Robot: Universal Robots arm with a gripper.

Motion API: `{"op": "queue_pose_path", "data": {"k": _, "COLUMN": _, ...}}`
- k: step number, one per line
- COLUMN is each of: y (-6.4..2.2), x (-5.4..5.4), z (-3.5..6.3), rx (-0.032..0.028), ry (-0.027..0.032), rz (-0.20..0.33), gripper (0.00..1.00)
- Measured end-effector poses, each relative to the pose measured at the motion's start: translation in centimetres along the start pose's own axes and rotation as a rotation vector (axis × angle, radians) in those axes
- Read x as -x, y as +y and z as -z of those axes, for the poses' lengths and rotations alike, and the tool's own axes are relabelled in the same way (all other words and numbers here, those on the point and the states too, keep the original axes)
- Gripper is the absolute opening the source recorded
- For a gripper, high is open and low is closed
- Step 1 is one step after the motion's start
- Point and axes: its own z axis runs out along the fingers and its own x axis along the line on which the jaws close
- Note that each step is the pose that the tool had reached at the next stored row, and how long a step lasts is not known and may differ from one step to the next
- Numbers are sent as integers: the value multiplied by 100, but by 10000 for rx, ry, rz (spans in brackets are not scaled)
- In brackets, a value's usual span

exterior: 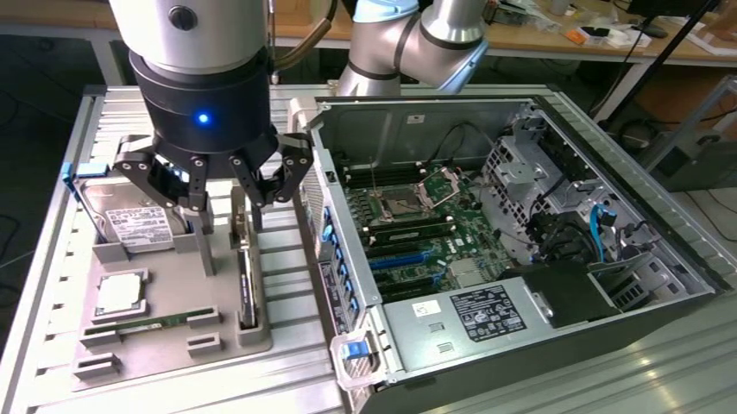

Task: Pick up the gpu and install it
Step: 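Pick up the gpu and move the gpu toward the slot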

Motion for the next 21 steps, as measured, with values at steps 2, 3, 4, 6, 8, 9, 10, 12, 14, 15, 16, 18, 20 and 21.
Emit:
{"op": "queue_pose_path", "data": {"k": 2, "y": 0, "x": 0, "z": -12, "rx": 0, "ry": 1, "rz": 0, "gripper": 48}}
{"op": "queue_pose_path", "data": {"k": 3, "y": -1, "x": 0, "z": -23, "rx": -1, "ry": 0, "rz": 1, "gripper": 48}}
{"op": "queue_pose_path", "data": {"k": 4, "y": -1, "x": -1, "z": -30, "rx": 0, "ry": 0, "rz": 0, "gripper": 48}}
{"op": "queue_pose_path", "data": {"k": 6, "y": -2, "x": -1, "z": -41, "rx": 0, "ry": 0, "rz": 0, "gripper": 48}}
{"op": "queue_pose_path", "data": {"k": 8, "y": -2, "x": -1, "z": -54, "rx": 0, "ry": 0, "rz": 0, "gripper": 48}}
{"op": "queue_pose_path", "data": {"k": 9, "y": -3, "x": -1, "z": -59, "rx": 0, "ry": -1, "rz": 1, "gripper": 48}}
{"op": "queue_pose_path", "data": {"k": 10, "y": -3, "x": -2, "z": -64, "rx": 0, "ry": -1, "rz": 0, "gripper": 48}}
{"op": "queue_pose_path", "data": {"k": 12, "y": -3, "x": -2, "z": -77, "rx": 0, "ry": 0, "rz": 0, "gripper": 48}}
{"op": "queue_pose_path", "data": {"k": 14, "y": -4, "x": -2, "z": -94, "rx": 0, "ry": 0, "rz": 0, "gripper": 48}}
{"op": "queue_pose_path", "data": {"k": 15, "y": -4, "x": -2, "z": -99, "rx": 0, "ry": 0, "rz": 0, "gripper": 48}}
{"op": "queue_pose_path", "data": {"k": 16, "y": -5, "x": -3, "z": -104, "rx": 0, "ry": 0, "rz": 0, "gripper": 48}}
{"op": "queue_pose_path", "data": {"k": 18, "y": -5, "x": -3, "z": -114, "rx": 0, "ry": 0, "rz": 0, "gripper": 48}}
{"op": "queue_pose_path", "data": {"k": 20, "y": -5, "x": -3, "z": -123, "rx": 0, "ry": 1, "rz": 0, "gripper": 48}}
{"op": "queue_pose_path", "data": {"k": 21, "y": -6, "x": -3, "z": -128, "rx": 0, "ry": 0, "rz": 0, "gripper": 48}}
